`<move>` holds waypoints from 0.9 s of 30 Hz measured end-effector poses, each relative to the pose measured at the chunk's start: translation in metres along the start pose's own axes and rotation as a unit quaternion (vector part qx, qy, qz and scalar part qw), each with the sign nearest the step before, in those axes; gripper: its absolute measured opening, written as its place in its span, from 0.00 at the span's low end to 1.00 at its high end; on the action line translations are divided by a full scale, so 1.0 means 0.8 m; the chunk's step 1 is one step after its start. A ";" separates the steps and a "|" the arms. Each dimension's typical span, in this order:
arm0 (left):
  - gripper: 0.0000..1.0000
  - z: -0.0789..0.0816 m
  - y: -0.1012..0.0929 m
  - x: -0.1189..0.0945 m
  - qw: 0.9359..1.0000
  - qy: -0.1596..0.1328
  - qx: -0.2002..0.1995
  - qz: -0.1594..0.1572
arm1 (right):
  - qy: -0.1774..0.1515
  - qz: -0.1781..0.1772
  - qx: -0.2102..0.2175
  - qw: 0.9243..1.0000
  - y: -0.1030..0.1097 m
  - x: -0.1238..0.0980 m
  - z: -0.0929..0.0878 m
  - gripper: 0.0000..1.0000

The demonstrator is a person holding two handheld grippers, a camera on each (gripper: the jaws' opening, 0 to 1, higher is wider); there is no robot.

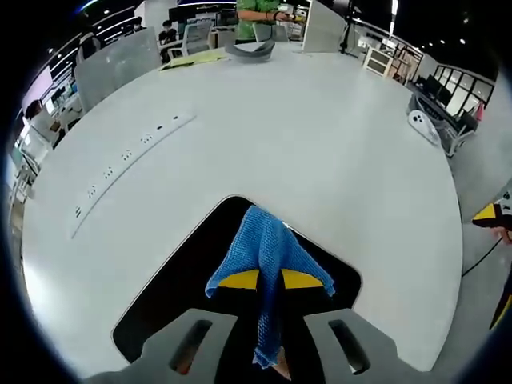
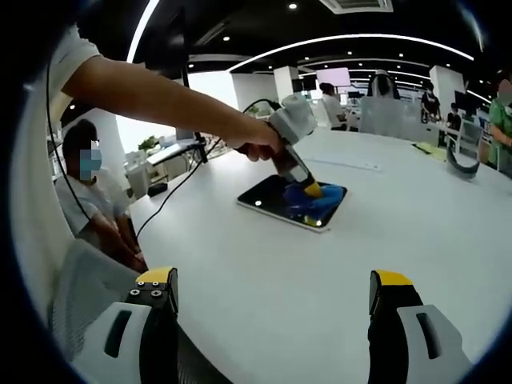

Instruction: Wipe the mirror surface with the cleaning cloth until all visible marks leave the cleaned area.

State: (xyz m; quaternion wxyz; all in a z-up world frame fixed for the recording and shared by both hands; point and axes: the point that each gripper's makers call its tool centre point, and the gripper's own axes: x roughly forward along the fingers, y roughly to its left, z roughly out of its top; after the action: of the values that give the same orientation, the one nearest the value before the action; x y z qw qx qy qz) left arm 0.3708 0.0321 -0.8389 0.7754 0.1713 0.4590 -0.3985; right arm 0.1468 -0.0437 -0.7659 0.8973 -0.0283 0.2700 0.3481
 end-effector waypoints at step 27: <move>0.06 0.010 -0.011 0.006 1.000 -0.014 -0.005 -0.008 | 0.002 -0.004 0.005 1.000 -0.006 -0.003 -0.003 1.00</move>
State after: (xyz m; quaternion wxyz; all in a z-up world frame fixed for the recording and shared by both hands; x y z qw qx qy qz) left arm 0.3702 0.0192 -0.8382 0.7792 0.1583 0.4517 -0.4047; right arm 0.1472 -0.0496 -0.7671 0.8983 -0.0252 0.2732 0.3432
